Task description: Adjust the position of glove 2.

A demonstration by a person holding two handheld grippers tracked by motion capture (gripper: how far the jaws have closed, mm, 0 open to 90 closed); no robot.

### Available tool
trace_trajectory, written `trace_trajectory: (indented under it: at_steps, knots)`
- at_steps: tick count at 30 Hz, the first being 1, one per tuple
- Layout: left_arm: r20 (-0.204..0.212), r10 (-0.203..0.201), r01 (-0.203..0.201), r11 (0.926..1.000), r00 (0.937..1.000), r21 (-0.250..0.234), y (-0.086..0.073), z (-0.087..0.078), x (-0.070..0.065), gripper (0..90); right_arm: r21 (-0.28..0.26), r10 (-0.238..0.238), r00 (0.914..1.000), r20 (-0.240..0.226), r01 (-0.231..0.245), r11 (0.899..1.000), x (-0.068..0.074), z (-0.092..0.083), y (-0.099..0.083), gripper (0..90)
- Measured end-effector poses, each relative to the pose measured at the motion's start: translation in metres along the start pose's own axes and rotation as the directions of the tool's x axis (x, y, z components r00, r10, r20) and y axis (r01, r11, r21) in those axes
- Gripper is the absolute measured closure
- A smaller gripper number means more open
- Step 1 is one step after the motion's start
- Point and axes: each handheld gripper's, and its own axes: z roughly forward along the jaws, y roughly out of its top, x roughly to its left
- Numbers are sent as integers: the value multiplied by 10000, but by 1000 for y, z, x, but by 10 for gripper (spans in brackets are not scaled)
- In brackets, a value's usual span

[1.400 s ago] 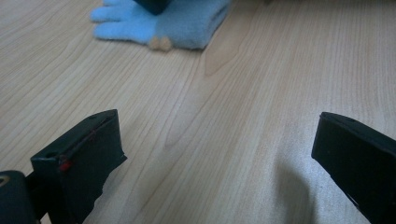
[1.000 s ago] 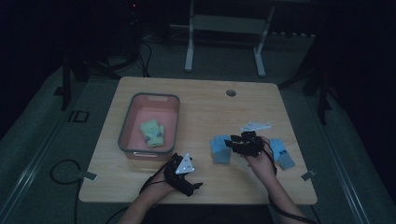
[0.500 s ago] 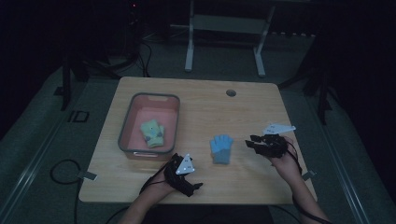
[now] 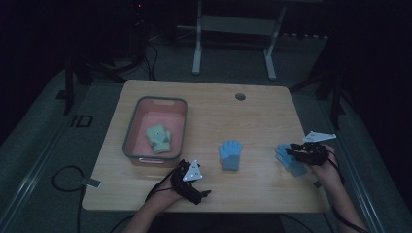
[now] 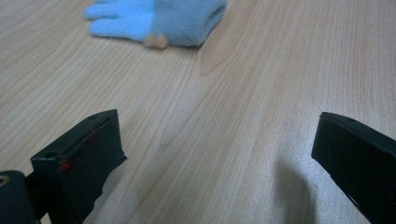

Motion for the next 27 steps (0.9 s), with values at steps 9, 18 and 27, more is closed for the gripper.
trace_trajectory:
  at_steps: [9,18,27]
  knots:
    - [28,4,-4,10000,10000,5,0,0,0,19,830,209,9980,-594,-159,9964,-17,11,-29,599]
    - [50,7,-7,10000,10000,2,0,0,0,19,1245,200,9975,-680,-114,9922,-13,16,-31,769]
    - [25,77,-76,10000,10000,-58,0,0,0,19,1268,218,9997,81,-227,9917,2,11,-11,844]
